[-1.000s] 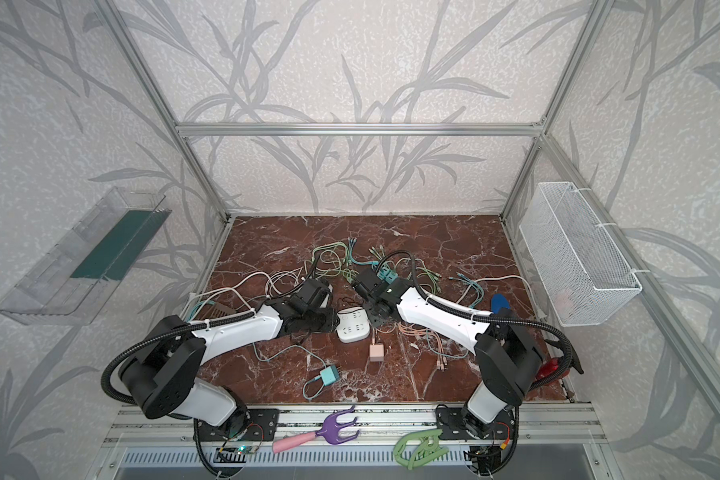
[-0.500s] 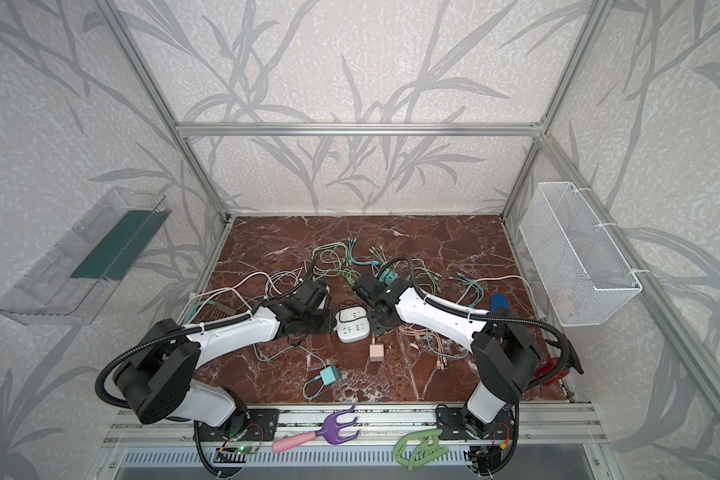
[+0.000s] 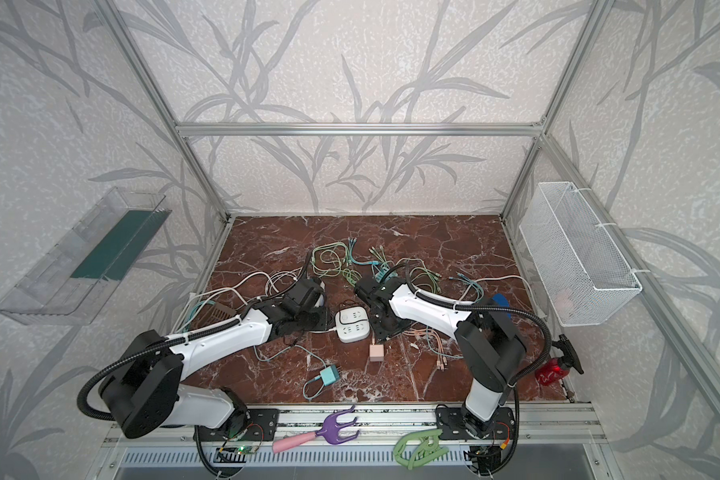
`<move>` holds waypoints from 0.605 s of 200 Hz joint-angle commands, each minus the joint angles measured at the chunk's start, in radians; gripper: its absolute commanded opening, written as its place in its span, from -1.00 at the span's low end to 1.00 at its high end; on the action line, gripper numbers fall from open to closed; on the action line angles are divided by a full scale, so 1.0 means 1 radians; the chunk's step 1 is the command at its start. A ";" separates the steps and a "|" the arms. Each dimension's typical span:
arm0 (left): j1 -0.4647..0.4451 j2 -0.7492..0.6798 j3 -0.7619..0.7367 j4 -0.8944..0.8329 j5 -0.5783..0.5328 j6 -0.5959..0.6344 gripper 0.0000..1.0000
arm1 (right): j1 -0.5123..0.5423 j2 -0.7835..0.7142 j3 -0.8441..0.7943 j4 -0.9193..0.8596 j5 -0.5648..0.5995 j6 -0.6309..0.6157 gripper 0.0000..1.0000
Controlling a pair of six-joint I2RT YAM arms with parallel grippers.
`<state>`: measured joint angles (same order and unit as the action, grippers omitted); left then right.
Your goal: Pull the plug off the socket
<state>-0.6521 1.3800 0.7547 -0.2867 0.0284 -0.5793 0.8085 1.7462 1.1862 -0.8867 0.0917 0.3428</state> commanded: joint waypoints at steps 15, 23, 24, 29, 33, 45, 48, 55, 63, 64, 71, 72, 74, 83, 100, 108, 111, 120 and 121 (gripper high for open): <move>0.006 -0.123 0.026 -0.062 -0.135 -0.004 0.02 | -0.011 0.054 0.050 -0.069 -0.049 -0.006 -0.20; 0.011 -0.141 0.030 -0.081 -0.154 -0.004 0.06 | -0.011 0.056 0.052 -0.070 -0.053 -0.004 -0.19; 0.011 -0.144 0.030 -0.083 -0.156 -0.004 0.07 | -0.011 0.056 0.053 -0.069 -0.053 -0.003 -0.19; 0.015 -0.151 0.032 -0.092 -0.162 -0.003 0.09 | -0.011 0.056 0.053 -0.068 -0.056 -0.001 -0.17; 0.020 -0.161 0.033 -0.097 -0.167 -0.002 0.10 | -0.013 0.058 0.054 -0.069 -0.059 0.001 -0.16; 0.035 -0.172 0.037 -0.122 -0.178 -0.008 0.16 | -0.021 0.062 0.057 -0.073 -0.070 0.004 -0.06; 0.039 -0.174 0.039 -0.127 -0.182 -0.008 0.18 | -0.023 0.063 0.057 -0.073 -0.073 0.005 -0.04; 0.052 -0.177 0.042 -0.139 -0.182 -0.012 0.20 | -0.026 0.065 0.061 -0.078 -0.079 0.006 0.00; 0.065 -0.177 0.047 -0.153 -0.184 -0.016 0.22 | -0.028 0.068 0.067 -0.085 -0.081 0.007 0.07; 0.068 -0.176 0.048 -0.156 -0.184 -0.017 0.22 | -0.029 0.068 0.068 -0.087 -0.081 0.007 0.09; 0.078 -0.174 0.053 -0.168 -0.187 -0.020 0.26 | -0.029 0.069 0.075 -0.094 -0.080 0.009 0.19; 0.080 -0.174 0.054 -0.169 -0.188 -0.020 0.26 | -0.030 0.069 0.076 -0.095 -0.079 0.010 0.20; 0.084 -0.174 0.055 -0.172 -0.188 -0.022 0.27 | -0.029 0.069 0.078 -0.098 -0.078 0.010 0.22; 0.095 -0.174 0.063 -0.181 -0.190 -0.021 0.29 | -0.031 0.068 0.088 -0.108 -0.076 0.012 0.29; 0.115 -0.177 0.076 -0.201 -0.205 -0.021 0.32 | -0.031 0.064 0.111 -0.122 -0.074 0.019 0.43; 0.129 -0.178 0.082 -0.210 -0.206 -0.020 0.33 | -0.031 0.062 0.123 -0.127 -0.075 0.022 0.53; 0.132 -0.179 0.084 -0.214 -0.207 -0.019 0.33 | -0.031 0.061 0.128 -0.128 -0.077 0.022 0.55; 0.143 -0.182 0.090 -0.221 -0.206 -0.015 0.32 | -0.031 0.062 0.141 -0.133 -0.083 0.023 0.58; 0.144 -0.182 0.090 -0.221 -0.205 -0.015 0.32 | -0.031 0.061 0.142 -0.133 -0.084 0.023 0.58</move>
<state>-0.5323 1.2129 0.8017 -0.4454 -0.1417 -0.5877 0.7815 1.8080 1.2846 -0.9699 0.0238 0.3531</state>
